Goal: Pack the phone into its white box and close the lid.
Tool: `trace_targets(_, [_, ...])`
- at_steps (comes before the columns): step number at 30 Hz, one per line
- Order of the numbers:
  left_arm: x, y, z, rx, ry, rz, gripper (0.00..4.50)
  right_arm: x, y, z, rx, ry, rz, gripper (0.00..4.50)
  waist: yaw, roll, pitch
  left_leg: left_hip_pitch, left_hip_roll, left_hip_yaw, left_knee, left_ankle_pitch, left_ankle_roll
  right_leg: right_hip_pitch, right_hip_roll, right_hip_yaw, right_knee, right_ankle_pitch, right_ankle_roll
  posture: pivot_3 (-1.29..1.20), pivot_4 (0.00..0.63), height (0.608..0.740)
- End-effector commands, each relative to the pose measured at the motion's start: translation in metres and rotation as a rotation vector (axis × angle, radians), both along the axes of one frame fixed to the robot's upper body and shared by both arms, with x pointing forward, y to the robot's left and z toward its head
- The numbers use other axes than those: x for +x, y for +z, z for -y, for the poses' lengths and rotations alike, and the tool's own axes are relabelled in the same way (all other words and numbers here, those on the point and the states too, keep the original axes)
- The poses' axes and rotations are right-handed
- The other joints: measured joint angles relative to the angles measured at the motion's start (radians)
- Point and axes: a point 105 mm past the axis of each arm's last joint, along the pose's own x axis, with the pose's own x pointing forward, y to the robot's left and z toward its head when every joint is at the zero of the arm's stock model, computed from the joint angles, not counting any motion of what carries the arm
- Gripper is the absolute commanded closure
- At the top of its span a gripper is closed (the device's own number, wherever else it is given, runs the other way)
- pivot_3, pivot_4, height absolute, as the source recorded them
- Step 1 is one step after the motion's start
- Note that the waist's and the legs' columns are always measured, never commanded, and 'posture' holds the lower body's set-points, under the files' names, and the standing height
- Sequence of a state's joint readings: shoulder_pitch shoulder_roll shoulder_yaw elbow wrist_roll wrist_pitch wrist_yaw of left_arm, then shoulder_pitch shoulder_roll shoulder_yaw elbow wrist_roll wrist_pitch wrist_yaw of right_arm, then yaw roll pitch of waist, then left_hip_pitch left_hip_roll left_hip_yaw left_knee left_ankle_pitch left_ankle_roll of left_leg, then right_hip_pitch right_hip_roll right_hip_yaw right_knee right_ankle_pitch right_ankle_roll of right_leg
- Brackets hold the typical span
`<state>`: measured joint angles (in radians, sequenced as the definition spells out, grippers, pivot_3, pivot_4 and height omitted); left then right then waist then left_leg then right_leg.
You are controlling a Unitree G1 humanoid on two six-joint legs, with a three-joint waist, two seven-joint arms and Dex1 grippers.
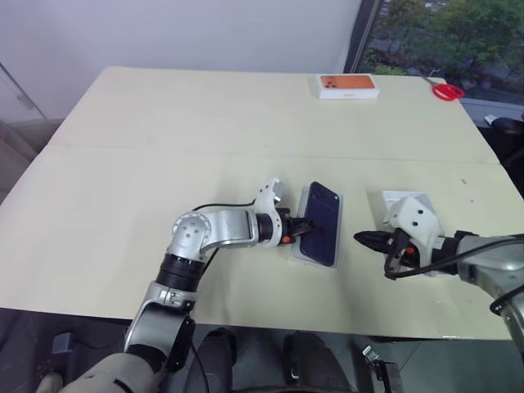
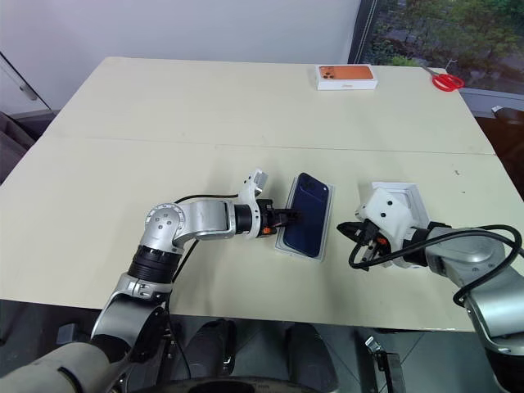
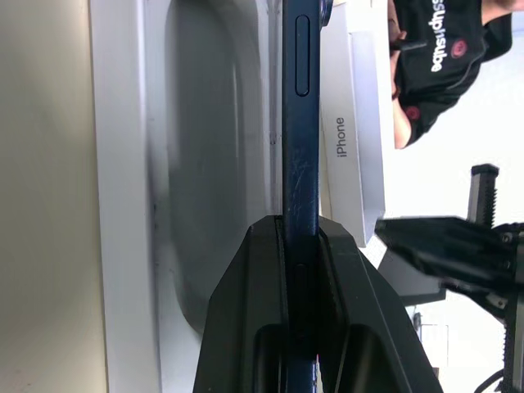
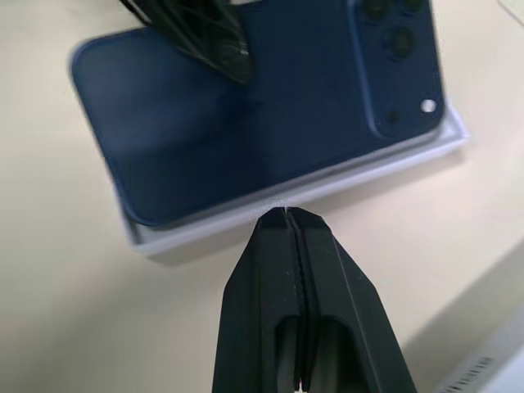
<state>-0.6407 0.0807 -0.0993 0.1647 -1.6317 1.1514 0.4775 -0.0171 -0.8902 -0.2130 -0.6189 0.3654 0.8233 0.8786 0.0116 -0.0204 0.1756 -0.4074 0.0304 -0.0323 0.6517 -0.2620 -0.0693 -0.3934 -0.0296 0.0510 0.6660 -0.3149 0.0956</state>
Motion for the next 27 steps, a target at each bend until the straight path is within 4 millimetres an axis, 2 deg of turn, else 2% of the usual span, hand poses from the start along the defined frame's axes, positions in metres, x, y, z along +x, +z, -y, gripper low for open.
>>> trace_targets(1, [0.001, 0.014, 0.004, -0.056, -0.017, 0.03, 4.37, 0.001, 0.011, -0.001, -0.01, 0.006, 0.062, 4.5, 0.001, 0.0, 0.0, 0.0, 0.0, 0.0, 0.0, 0.0, 0.0, 0.0, 0.0, 0.0, 0.0, 0.0, 0.0, 0.0, 0.15, 0.731])
trace_targets(3, [0.001, 0.013, 0.005, -0.056, -0.018, 0.029, 4.37, 0.002, 0.011, 0.0, -0.013, 0.002, 0.064, 4.5, 0.001, 0.0, 0.0, 0.0, 0.0, 0.0, 0.0, 0.0, 0.0, 0.0, 0.0, 0.0, 0.0, 0.0, 0.0, 0.0, 0.15, 0.731])
trace_targets(7, [0.002, 0.013, 0.004, -0.054, -0.02, 0.03, 2.7, 0.003, 0.011, 0.0, -0.015, 0.0, 0.067, 4.5, 0.0, 0.0, 0.0, 0.0, 0.0, 0.0, 0.0, 0.0, 0.0, 0.0, 0.0, 0.0, 0.0, 0.0, 0.0, 0.0, 0.15, 0.731])
trace_targets(12, [0.002, 0.013, 0.001, -0.053, -0.022, 0.038, 0.09, 0.005, 0.011, 0.0, -0.018, 0.004, 0.073, 4.5, 0.001, 0.0, 0.0, 0.001, 0.0, 0.0, 0.0, 0.0, 0.0, 0.001, 0.0, 0.0, 0.0, 0.0, 0.0, 0.0, 0.15, 0.731])
trace_targets(16, [0.002, 0.02, -0.005, -0.049, -0.036, 0.076, 0.04, 0.007, 0.011, -0.002, -0.017, 0.012, 0.079, 4.5, -0.003, 0.0, 0.0, 0.001, 0.0, 0.0, 0.0, 0.0, 0.0, 0.002, 0.0, 0.0, 0.0, 0.0, 0.0, 0.0, 0.15, 0.731])
trace_targets(27, [-0.008, 0.052, -0.044, 0.031, -0.106, 0.267, 0.04, 0.012, 0.011, -0.004, -0.016, 0.023, 0.089, 4.5, -0.001, 0.0, 0.0, 0.001, 0.001, 0.0, 0.0, 0.0, 0.0, 0.001, 0.0, 0.0, 0.001, 0.0, 0.0, 0.0, 0.15, 0.731])
